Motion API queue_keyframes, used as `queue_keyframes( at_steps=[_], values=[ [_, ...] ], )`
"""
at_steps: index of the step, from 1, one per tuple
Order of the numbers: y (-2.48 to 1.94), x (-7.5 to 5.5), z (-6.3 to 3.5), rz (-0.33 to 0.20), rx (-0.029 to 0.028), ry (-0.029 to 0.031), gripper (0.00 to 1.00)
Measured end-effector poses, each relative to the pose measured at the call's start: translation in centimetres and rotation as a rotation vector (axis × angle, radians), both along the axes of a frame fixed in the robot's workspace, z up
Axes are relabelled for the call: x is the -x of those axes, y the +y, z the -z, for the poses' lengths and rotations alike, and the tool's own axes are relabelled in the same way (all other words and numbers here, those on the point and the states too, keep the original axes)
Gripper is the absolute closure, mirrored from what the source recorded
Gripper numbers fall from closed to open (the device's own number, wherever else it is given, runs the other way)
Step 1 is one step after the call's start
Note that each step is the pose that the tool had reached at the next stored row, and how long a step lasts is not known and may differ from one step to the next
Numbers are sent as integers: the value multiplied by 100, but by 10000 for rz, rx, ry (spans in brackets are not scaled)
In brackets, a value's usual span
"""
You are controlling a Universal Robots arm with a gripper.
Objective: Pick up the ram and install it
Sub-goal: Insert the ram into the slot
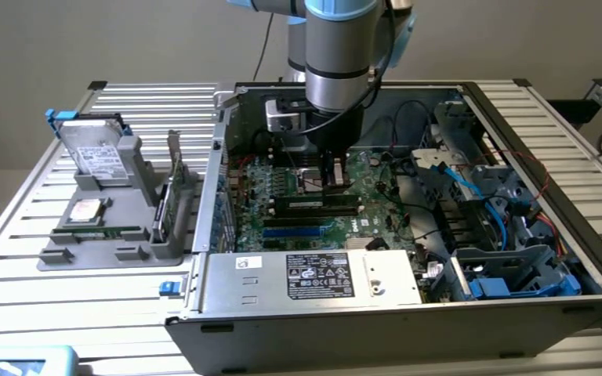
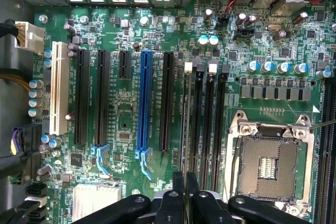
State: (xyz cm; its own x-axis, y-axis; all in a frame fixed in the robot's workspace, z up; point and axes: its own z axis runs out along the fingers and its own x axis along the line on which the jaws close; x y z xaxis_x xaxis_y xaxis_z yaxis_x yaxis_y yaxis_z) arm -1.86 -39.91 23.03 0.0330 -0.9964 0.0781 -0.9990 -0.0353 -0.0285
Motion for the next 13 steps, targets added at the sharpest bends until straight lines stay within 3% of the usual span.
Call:
queue_keyframes(
  at_steps=[13],
  values=[
    [1, 4, 21, 18, -4, -5, 87]
  ],
)
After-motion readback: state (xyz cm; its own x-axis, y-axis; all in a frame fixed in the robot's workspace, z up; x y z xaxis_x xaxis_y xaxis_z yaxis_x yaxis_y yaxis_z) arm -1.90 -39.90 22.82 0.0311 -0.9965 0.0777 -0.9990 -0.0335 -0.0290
